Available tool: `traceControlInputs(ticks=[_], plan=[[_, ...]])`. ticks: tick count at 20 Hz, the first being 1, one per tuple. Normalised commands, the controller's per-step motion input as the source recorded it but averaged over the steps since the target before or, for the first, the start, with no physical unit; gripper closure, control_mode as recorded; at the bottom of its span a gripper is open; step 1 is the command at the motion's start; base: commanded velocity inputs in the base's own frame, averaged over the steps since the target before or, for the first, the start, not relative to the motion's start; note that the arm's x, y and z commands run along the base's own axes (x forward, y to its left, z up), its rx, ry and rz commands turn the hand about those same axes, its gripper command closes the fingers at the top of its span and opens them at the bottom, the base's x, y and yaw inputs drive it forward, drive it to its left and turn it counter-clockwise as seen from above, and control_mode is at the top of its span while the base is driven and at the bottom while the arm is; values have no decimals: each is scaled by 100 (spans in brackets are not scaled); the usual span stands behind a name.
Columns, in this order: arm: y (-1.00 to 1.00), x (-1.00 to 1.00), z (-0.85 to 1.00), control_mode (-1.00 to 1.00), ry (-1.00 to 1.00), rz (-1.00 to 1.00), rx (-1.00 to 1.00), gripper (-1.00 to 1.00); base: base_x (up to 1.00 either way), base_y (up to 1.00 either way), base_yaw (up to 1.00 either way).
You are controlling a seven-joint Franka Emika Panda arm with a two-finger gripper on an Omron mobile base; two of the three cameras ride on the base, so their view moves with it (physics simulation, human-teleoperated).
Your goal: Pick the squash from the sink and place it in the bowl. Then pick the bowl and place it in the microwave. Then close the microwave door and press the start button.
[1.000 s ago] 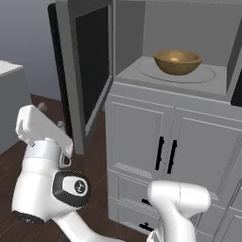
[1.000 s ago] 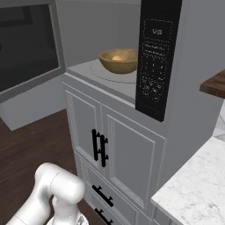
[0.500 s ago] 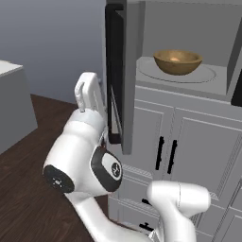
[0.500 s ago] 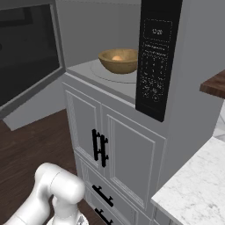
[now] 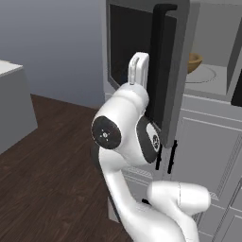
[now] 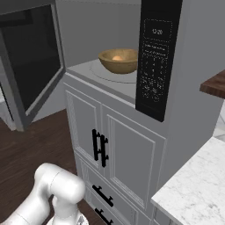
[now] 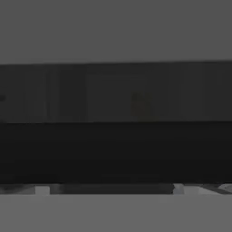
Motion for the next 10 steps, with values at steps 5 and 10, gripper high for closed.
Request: traceControlInputs(ticks=[5, 10], plan=[[-100, 17, -2, -100, 13, -4, 3, -100, 0, 0, 0], [-100, 45, -22, -100, 23, 0, 0, -100, 0, 0, 0]])
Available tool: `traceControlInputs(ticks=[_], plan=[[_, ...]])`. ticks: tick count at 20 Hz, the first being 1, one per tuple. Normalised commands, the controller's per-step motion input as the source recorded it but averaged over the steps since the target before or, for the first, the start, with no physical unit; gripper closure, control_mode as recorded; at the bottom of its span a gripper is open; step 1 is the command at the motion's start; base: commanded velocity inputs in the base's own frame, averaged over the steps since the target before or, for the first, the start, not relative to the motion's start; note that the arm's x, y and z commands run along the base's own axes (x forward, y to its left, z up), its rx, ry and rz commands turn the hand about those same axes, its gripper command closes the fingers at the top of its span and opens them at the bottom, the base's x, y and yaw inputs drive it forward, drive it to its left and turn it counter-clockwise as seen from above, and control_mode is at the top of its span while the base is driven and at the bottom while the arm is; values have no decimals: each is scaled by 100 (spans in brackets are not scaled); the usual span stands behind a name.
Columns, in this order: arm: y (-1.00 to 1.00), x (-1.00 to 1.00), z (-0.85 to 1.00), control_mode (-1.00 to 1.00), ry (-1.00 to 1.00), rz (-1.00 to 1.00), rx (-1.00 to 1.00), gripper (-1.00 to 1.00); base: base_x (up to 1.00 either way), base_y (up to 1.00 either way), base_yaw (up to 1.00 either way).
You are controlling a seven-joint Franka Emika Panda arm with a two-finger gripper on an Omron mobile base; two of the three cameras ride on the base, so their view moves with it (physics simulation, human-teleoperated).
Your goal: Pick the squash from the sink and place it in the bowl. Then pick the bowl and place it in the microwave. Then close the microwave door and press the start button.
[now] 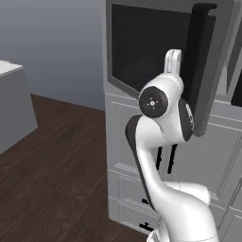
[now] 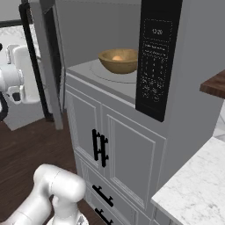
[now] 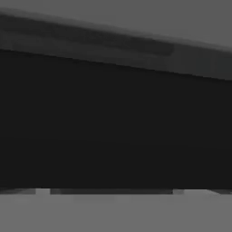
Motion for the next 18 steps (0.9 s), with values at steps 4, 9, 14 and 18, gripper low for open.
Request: traceControlInputs(ticks=[4, 9, 14, 18], plan=[[-100, 81, -36, -100, 30, 0, 0, -100, 0, 0, 0], [-83, 94, -35, -100, 21, 0, -4, -100, 0, 0, 0], [-64, 84, -4, -100, 4, 0, -3, -100, 0, 0, 0], [-57, 59, 0, -100, 0, 1, 0, -100, 0, 0, 0]])
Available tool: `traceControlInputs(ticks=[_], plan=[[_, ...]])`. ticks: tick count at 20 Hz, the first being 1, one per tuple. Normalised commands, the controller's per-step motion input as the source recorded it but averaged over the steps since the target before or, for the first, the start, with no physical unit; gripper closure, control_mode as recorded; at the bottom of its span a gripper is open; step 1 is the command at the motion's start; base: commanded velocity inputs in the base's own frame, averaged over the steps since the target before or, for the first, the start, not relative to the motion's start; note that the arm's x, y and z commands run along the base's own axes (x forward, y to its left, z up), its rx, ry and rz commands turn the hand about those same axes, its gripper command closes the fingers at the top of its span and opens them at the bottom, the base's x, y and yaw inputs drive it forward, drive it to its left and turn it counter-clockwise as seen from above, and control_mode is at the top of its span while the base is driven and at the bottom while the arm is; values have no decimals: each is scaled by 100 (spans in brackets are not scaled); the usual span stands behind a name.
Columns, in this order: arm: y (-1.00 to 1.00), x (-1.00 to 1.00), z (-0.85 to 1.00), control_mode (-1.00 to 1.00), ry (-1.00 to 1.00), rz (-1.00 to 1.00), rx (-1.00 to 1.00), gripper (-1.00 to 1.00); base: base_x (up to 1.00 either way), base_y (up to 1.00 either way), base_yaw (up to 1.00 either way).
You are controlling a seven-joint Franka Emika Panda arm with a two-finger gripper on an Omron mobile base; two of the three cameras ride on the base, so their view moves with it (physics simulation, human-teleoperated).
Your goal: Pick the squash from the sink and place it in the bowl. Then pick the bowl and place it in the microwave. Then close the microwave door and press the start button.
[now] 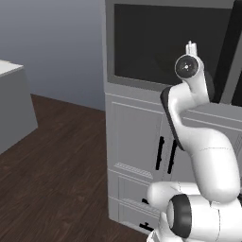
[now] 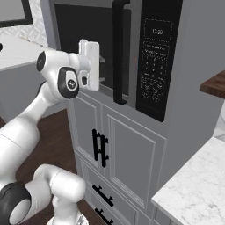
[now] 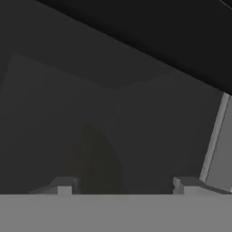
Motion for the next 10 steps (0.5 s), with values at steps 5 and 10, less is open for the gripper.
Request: traceControlInputs(ticks=[5, 10], plan=[[-29, 49, -1, -100, 0, 0, 0, -100, 0, 0, 0], [-56, 80, -68, -100, -1, 1, -4, -100, 0, 0, 0]])
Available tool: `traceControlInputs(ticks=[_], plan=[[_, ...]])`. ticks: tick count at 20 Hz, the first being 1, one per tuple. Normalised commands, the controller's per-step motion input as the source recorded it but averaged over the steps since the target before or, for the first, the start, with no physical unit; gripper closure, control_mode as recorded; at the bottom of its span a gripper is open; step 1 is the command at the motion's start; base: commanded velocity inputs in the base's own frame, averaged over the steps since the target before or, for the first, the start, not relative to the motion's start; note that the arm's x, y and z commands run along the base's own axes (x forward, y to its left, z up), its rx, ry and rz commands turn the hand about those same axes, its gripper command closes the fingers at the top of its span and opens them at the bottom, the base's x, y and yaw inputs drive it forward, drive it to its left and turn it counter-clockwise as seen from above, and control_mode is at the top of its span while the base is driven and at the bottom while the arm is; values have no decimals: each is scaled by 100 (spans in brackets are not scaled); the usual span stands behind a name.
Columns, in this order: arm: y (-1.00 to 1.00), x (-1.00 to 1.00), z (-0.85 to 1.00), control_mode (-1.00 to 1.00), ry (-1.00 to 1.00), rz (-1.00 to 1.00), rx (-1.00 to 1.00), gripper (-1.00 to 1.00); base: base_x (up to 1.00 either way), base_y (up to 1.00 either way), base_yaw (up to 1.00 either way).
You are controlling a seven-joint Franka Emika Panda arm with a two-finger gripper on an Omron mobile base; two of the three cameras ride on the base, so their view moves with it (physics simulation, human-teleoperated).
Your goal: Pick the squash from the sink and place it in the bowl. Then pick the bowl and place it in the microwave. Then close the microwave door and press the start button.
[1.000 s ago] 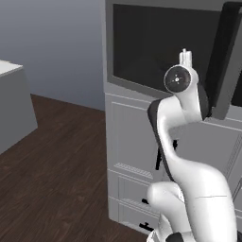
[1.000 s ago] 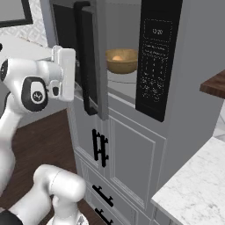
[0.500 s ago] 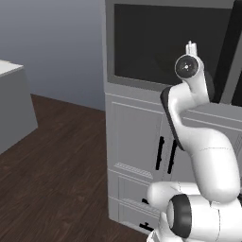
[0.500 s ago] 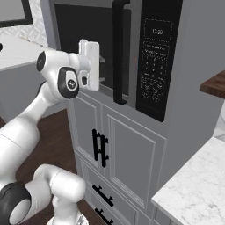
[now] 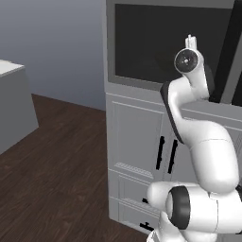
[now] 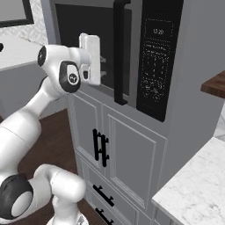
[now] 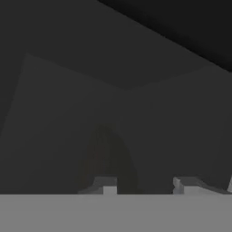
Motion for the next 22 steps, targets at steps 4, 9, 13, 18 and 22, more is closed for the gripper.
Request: traceControlInputs(ticks=[4, 9, 13, 18, 22], plan=[[25, -79, -16, -100, -13, 2, -7, -100, 0, 0, 0], [20, -100, 27, -100, 2, 3, -6, -100, 0, 0, 0], [7, -96, 31, -100, 41, 13, -30, -100, 0, 0, 0], [0, -97, 19, -100, 45, 19, -41, -100, 0, 0, 0], [0, -94, 0, -100, 44, 20, -44, -100, 0, 0, 0]])
